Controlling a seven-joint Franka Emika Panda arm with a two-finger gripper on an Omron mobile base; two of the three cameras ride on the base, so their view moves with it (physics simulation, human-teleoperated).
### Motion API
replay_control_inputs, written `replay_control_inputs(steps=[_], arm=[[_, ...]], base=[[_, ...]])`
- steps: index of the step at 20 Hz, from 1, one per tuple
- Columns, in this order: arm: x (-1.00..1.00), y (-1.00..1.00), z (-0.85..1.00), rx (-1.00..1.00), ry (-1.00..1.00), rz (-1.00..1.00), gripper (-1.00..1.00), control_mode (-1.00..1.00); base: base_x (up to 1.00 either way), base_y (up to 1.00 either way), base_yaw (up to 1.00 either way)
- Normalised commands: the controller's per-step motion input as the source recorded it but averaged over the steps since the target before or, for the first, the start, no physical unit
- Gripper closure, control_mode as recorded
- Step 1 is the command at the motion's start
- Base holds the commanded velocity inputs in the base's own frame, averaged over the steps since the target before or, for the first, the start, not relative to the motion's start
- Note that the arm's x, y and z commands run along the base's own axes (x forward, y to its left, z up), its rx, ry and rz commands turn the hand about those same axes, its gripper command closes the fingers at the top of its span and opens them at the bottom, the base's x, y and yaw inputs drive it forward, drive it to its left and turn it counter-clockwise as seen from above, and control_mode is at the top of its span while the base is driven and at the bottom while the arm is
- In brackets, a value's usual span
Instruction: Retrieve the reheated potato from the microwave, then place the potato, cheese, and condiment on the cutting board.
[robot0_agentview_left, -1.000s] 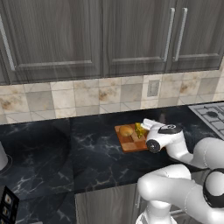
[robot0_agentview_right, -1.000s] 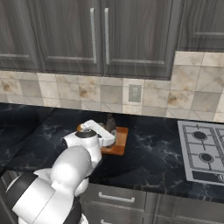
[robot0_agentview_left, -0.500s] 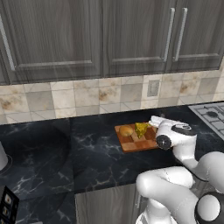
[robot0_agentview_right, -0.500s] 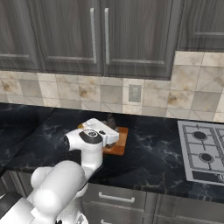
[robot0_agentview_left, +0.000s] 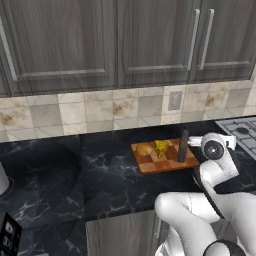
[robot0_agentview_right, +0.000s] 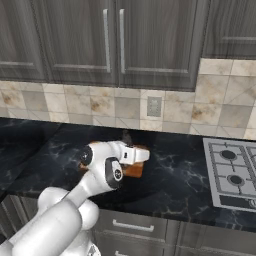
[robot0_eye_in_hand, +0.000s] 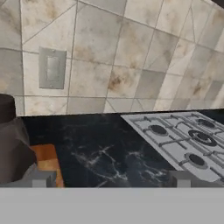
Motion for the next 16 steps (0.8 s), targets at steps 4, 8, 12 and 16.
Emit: replay_control_inputs(steps=[4,8,12,16], arm=[[-0.48,0.07,0.44,0.02,0.45,0.0,-1.0,-1.0],[-0.46,0.15,0.45,0.03,0.48,0.0,-1.0,-1.0],[-0.49,0.18,0.44,0.12,0.44,0.0,-1.0,-1.0],[-0.65,0.28,0.24,0.13,0.32,-0.01,-1.0,-1.0]], base=[[0.0,0.0,0.0],[0.0,0.0,0.0],[0.0,0.0,0.0],[0.0,0.0,0.0]])
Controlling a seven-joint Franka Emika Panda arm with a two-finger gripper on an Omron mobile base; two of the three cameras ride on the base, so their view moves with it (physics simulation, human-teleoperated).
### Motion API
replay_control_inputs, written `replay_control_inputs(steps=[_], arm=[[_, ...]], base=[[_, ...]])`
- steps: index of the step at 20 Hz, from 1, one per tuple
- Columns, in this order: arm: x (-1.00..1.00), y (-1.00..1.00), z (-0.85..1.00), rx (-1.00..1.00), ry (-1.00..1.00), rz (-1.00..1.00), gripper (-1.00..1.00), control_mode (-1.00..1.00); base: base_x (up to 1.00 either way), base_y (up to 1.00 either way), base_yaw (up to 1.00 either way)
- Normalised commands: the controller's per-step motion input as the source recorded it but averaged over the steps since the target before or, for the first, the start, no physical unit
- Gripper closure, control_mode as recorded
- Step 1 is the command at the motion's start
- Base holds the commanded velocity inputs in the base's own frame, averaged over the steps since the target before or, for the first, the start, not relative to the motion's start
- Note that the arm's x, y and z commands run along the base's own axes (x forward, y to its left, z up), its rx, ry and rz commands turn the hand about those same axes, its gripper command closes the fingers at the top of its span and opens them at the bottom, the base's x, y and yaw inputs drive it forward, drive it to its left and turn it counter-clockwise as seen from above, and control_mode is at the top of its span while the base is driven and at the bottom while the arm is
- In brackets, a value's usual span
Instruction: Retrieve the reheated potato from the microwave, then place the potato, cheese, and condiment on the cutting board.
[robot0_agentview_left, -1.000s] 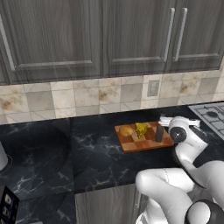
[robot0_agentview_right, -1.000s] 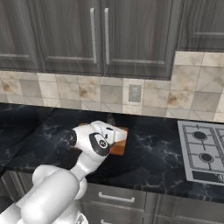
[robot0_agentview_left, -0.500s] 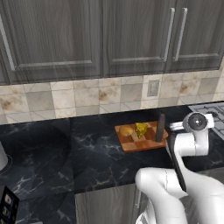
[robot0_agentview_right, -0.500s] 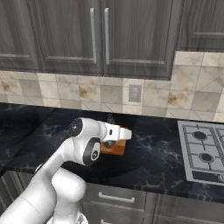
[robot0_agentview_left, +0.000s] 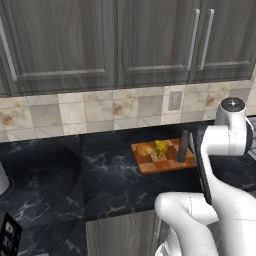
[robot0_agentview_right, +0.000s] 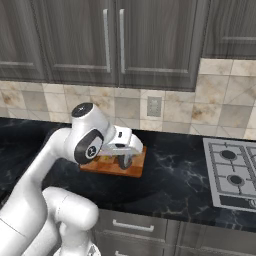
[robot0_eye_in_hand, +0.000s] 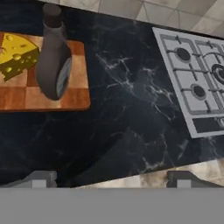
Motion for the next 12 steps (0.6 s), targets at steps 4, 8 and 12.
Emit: replay_control_inputs(steps=[4,8,12], arm=[[-0.77,0.39,0.02,0.18,0.13,-0.01,-1.0,-1.0],[-0.74,0.47,0.0,0.18,0.06,-0.01,-1.0,-1.0],[-0.61,0.52,0.0,0.16,0.0,0.0,-1.0,-1.0]], base=[[0.0,0.0,0.0],[0.0,0.0,0.0],[0.0,0.0,0.0]])
